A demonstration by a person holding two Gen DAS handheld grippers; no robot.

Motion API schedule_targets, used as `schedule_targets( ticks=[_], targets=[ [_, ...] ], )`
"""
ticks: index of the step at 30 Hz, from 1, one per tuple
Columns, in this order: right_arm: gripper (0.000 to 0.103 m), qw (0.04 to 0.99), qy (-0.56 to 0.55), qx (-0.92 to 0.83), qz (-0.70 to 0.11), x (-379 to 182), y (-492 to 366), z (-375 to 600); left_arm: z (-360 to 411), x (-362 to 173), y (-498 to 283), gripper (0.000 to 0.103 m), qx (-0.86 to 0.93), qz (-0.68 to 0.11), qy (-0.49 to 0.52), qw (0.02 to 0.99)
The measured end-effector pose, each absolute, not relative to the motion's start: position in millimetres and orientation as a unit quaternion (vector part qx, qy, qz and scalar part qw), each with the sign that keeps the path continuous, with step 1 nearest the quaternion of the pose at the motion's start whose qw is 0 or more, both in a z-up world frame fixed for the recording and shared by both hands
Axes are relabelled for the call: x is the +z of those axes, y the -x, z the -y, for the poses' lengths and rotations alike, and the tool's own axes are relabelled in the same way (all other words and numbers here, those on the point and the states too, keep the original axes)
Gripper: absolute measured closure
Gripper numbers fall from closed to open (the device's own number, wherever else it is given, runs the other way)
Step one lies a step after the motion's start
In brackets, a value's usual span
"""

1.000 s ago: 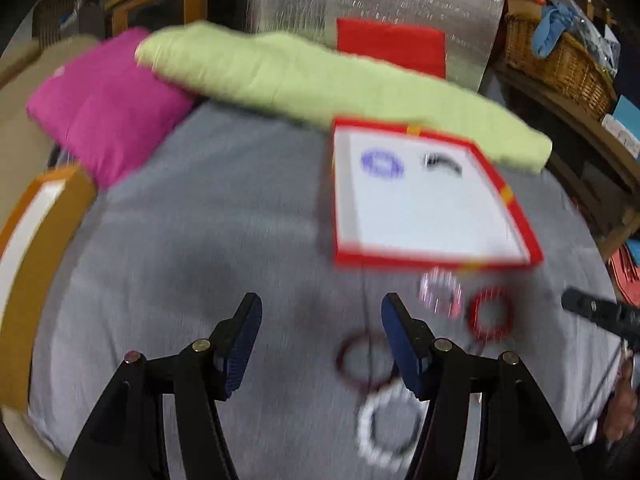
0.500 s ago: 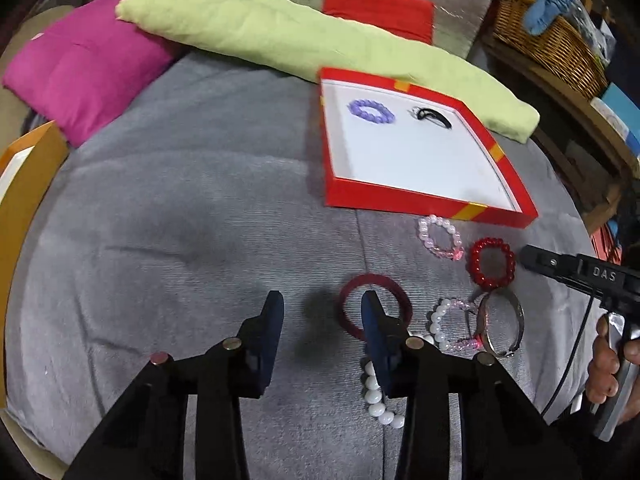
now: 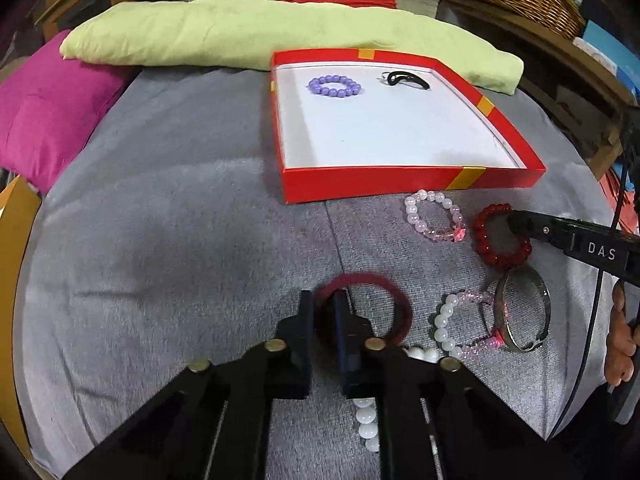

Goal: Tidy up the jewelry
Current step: 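Grasp the dark red bangle with the left tool while the right tool grasps the red bead bracelet, then lower the bangle into the red box with the left tool while the right tool drops the red bracelet there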

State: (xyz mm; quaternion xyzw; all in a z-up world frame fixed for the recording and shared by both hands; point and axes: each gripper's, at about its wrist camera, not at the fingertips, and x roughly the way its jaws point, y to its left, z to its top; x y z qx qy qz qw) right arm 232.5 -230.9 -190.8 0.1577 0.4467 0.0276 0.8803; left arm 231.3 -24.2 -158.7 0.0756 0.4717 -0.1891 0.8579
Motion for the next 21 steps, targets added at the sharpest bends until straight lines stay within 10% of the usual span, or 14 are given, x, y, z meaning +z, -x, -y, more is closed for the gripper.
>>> schedule_targets(
  ticks=[21],
  targets=[
    [0.093,0.914,-0.187,0.129,-0.335,-121,-157,245,13,-99,-181,0.098,-0.243,-0.398,-0.035,0.884]
  ],
)
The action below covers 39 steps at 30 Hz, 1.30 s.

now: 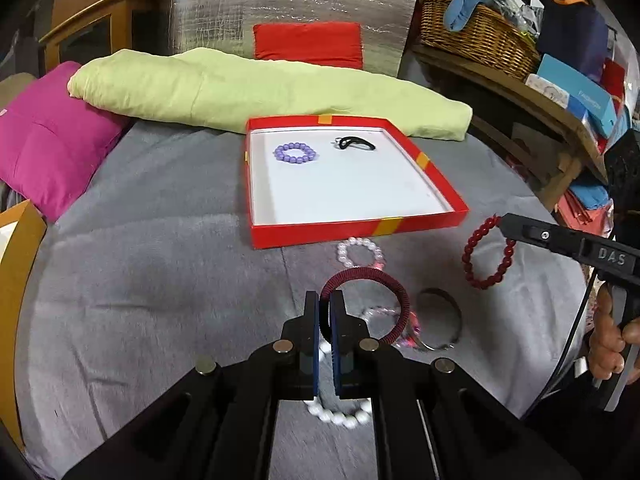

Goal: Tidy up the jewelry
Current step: 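Lower the bangle into the red box with the left tool while the right tool drops the red bracelet there, then grasp the white pearl bracelet with the left tool while the right tool grasps the pink bead bracelet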

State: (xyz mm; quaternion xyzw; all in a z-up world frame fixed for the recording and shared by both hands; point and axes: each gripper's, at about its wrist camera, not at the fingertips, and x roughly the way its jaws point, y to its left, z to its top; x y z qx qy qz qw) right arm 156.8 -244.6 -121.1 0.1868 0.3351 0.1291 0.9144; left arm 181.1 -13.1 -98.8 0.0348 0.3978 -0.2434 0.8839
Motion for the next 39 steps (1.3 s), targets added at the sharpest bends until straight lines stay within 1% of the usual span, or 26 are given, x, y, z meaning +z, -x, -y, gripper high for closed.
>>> schedule_targets(
  ticks=[3,6,9,13,14,15,16,17,18,19,21,22,24,26,32,39],
  targets=[
    [0.093,0.916,-0.195,0.128,-0.327,-114,-150,250,14,-94,-183,0.098,-0.242,-0.401,-0.030,0.883],
    [0.093,0.911,-0.215,0.131,-0.326,-108,-162,257,22,-91,-197,0.098,-0.251,-0.409,-0.018,0.877],
    [0.093,0.910,-0.229,0.122,-0.322,-99,-186,262,39,-84,-226,0.098,-0.251,-0.416,-0.017,0.874],
    [0.093,0.914,-0.238,0.101,-0.312,-87,-238,268,70,-75,-287,0.097,-0.246,-0.439,-0.019,0.864],
    [0.089,0.912,-0.252,0.106,-0.306,-85,-248,271,75,-73,-298,0.095,-0.239,-0.438,-0.023,0.866],
    [0.089,0.910,-0.271,0.106,-0.294,-84,-256,276,76,-69,-308,0.091,-0.217,-0.434,-0.026,0.874],
    [0.069,0.910,-0.283,0.099,-0.286,-85,-255,280,71,-66,-310,0.078,-0.188,-0.424,-0.024,0.886],
    [0.037,0.911,-0.292,0.090,-0.278,-87,-250,284,65,-63,-306,0.060,-0.178,-0.410,-0.016,0.894],
    [0.027,0.914,-0.295,0.085,-0.263,-89,-239,287,56,-63,-295,0.050,-0.183,-0.390,0.001,0.902],
    [0.025,0.918,-0.288,0.083,-0.259,-90,-233,287,50,-66,-287,0.038,-0.191,-0.382,0.008,0.904],
    [0.027,0.922,-0.249,0.079,-0.284,-96,-221,281,39,-83,-268,0.038,-0.187,-0.397,0.001,0.899],
    [0.029,0.921,-0.244,0.079,-0.292,-98,-217,281,35,-92,-263,0.038,-0.177,-0.411,-0.003,0.894],
    [0.036,0.916,-0.234,0.075,-0.316,-107,-206,276,24,-109,-253,0.038,-0.163,-0.445,0.003,0.880],
    [0.046,0.911,-0.220,0.078,-0.340,-118,-195,271,16,-118,-243,0.038,-0.154,-0.464,0.009,0.872],
    [0.048,0.898,-0.204,0.082,-0.381,-144,-163,255,0,-119,-203,0.038,-0.148,-0.458,-0.002,0.877],
    [0.048,0.895,-0.202,0.092,-0.387,-152,-143,242,-17,-123,-181,0.038,-0.143,-0.460,0.007,0.876]
  ],
)
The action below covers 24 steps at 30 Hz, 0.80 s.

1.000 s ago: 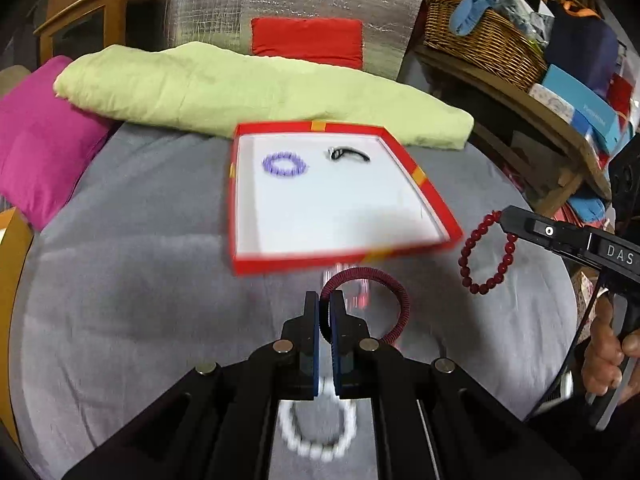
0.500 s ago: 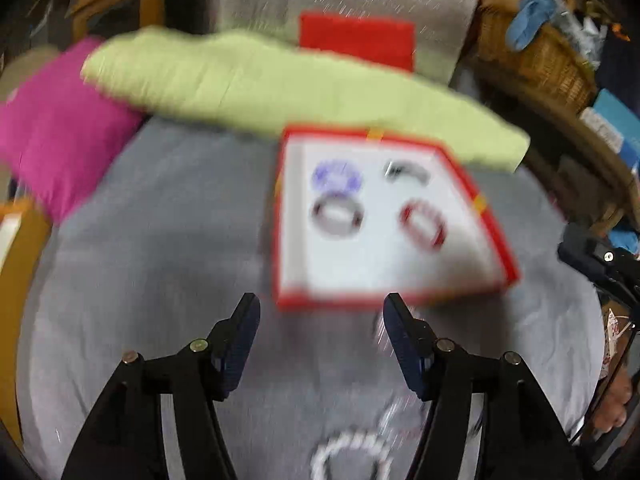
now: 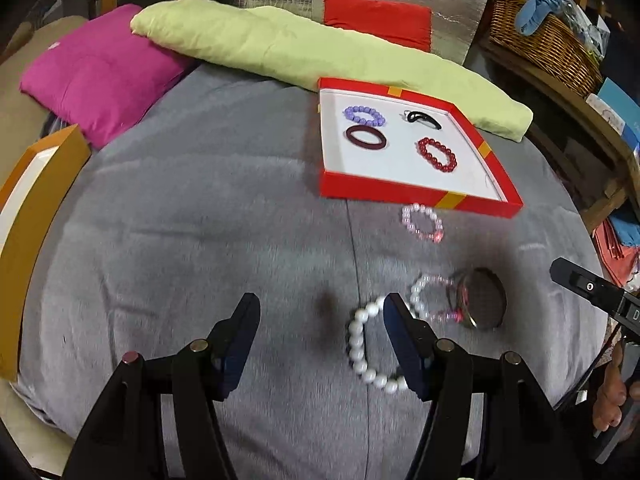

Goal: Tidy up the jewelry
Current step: 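Grasp the white pearl bracelet with the left tool while the right tool grasps the pink bead bracelet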

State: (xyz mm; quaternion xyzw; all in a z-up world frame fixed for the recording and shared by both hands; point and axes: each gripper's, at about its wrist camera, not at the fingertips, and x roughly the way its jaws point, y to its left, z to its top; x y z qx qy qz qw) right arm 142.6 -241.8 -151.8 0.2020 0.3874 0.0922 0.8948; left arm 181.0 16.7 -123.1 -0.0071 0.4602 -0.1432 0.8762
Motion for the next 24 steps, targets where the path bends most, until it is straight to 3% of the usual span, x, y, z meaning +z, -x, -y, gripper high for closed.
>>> schedule_targets(
  ticks=[4,18,24],
  targets=[
    [0.053,0.894,-0.193,0.096,-0.394,-155,-144,233,-23,-128,-173,0.038,-0.141,-0.465,0.010,0.874],
    [0.053,0.880,-0.184,0.106,-0.426,-173,-160,224,-32,-128,-159,0.038,-0.146,-0.434,0.015,0.889],
    [0.053,0.889,-0.195,0.113,-0.398,-159,-156,222,-43,-130,-150,0.038,-0.138,-0.436,0.000,0.889]
  ],
)
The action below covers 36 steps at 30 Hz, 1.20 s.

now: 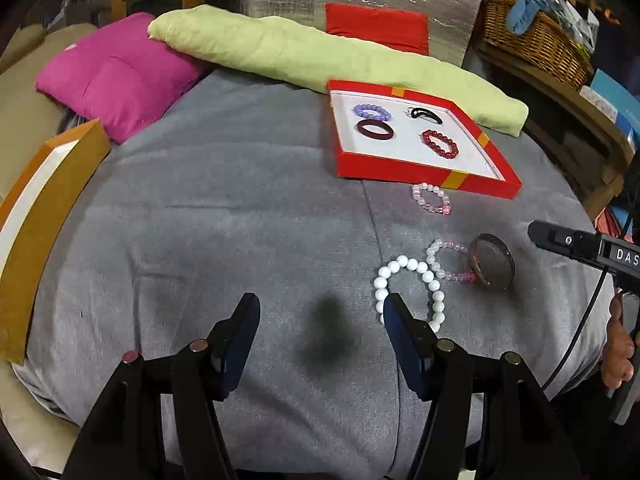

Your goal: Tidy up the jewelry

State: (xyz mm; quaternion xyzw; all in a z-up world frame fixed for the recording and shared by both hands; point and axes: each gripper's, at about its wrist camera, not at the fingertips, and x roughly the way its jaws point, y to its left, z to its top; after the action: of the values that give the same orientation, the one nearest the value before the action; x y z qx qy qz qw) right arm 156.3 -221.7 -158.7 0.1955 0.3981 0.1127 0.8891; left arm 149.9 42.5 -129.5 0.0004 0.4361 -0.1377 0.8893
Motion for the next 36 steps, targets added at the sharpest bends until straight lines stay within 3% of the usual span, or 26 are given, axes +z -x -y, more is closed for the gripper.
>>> schedule_targets(
  ticks=[11,21,24,26,28,30,34,36],
  targets=[
    [0.053,0.861,-0.235,0.119,-0.435,-171,-209,229,-26,-140,-166,0.038,-0.187,-0.476,0.063,0.857],
    [0.053,0.866,-0.204,0.091,-0.447,-183,-252,201,12,-146,-171,0.039,-0.206,-0.461,-0.033,0.863],
    [0.056,0.875,-0.170,0.067,-0.449,-186,-265,191,15,-151,-178,0.053,-0.207,-0.465,-0.052,0.859],
    [0.073,0.877,-0.145,0.048,-0.455,-190,-271,185,17,-157,-183,0.061,-0.206,-0.475,-0.060,0.853],
    [0.079,0.882,-0.121,0.037,-0.453,-190,-273,181,19,-160,-185,0.065,-0.204,-0.472,-0.071,0.855],
    [0.095,0.885,-0.101,0.037,-0.453,-190,-273,178,22,-159,-186,0.075,-0.210,-0.467,-0.081,0.855],
    [0.095,0.889,-0.097,0.044,-0.446,-185,-264,184,25,-158,-185,0.093,-0.210,-0.462,-0.093,0.857],
    [0.095,0.889,-0.117,0.057,-0.438,-178,-256,193,24,-155,-186,0.093,-0.212,-0.460,-0.087,0.858]
  ],
)
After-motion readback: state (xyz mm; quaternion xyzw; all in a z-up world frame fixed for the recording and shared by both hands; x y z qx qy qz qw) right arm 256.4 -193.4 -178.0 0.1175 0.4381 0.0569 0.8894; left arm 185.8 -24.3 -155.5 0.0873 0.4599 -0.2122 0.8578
